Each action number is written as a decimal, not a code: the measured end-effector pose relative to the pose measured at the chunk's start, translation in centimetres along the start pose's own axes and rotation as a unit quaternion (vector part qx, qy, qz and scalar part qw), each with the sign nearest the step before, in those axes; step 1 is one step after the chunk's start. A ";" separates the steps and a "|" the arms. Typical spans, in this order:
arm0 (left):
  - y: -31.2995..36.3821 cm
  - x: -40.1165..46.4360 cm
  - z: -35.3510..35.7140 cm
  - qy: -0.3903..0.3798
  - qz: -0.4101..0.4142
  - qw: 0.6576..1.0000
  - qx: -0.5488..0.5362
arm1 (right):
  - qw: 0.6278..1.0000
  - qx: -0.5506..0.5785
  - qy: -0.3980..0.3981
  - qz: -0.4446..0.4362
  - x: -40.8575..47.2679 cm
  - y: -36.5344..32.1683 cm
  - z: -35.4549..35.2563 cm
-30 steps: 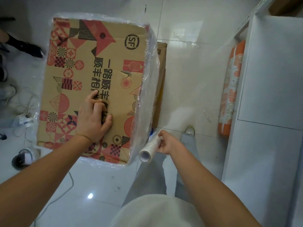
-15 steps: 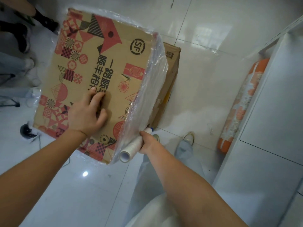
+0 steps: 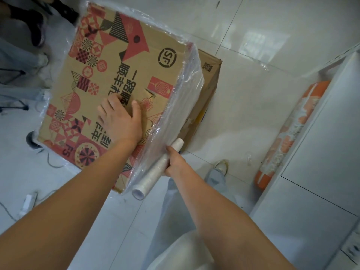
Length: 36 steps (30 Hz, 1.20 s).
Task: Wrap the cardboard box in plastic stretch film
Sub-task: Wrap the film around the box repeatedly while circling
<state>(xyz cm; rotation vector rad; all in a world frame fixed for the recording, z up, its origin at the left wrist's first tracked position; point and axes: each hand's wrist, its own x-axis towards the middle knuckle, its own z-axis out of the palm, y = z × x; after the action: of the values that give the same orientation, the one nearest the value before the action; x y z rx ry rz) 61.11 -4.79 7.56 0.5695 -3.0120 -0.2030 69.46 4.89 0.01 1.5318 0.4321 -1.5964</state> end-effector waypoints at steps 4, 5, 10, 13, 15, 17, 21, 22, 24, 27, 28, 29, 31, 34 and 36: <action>0.3 -0.1 0.0 0.000 -0.010 1.000 -0.009 | 0.999 -0.044 -0.010 -0.005 -0.2 -0.6 -1.0; 0.3 -0.1 0.0 -0.001 -0.012 1.000 -0.012 | 0.999 -0.047 -0.006 -0.023 -0.1 -0.7 -1.3; 0.4 -0.1 0.0 -0.004 -0.016 1.000 -0.017 | 0.996 -0.038 0.004 -0.080 0.8 -1.5 -2.1; 0.3 -0.1 -0.1 -0.006 -0.016 1.000 -0.023 | 0.995 -0.054 0.014 -0.080 0.3 -1.5 -1.5; 0.2 0.0 -0.1 -0.009 -0.017 0.999 -0.025 | 0.998 -0.041 0.019 -0.036 -0.3 -1.9 -1.1; 0.1 0.0 -0.1 -0.010 -0.015 1.000 -0.023 | 0.999 -0.041 0.004 -0.016 -0.8 -2.6 -0.9; 0.1 0.1 0.0 -0.014 -0.015 0.999 -0.027 | 0.996 -0.063 0.019 -0.053 -1.1 -3.7 -1.4; 0.1 0.1 0.0 -0.016 -0.016 0.999 -0.027 | 0.997 -0.051 0.045 -0.048 -1.0 -4.0 -1.3; 0.1 0.0 0.0 -0.019 -0.016 0.999 -0.026 | 0.996 -0.019 0.081 -0.043 -0.9 -4.7 -0.9; 0.1 0.0 0.0 -0.022 -0.016 0.999 -0.027 | 0.997 -0.026 0.066 -0.041 -1.7 -5.6 0.4; 0.1 0.1 0.0 -0.024 -0.016 0.999 -0.027 | 0.998 -0.031 0.050 -0.035 -1.8 -5.7 0.9; 0.0 0.1 0.0 -0.025 -0.016 0.999 -0.029 | 0.999 -0.038 0.025 -0.029 -2.1 -5.7 1.4; 0.0 0.1 0.0 -0.024 -0.015 0.999 -0.032 | 0.999 -0.040 0.014 -0.014 -2.5 -5.8 2.1; -0.1 0.1 0.1 -0.025 -0.013 0.999 -0.032 | 0.999 -0.022 0.032 -0.004 -2.2 -6.1 1.7; -0.1 0.1 0.2 -0.026 -0.011 0.999 -0.030 | 0.999 -0.023 0.042 -0.012 -2.3 -6.2 1.0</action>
<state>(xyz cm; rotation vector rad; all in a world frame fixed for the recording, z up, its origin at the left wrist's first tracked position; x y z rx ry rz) 61.03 -4.86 7.33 0.6023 -3.0394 -0.3119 63.84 8.45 0.42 1.5686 0.5312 -1.5342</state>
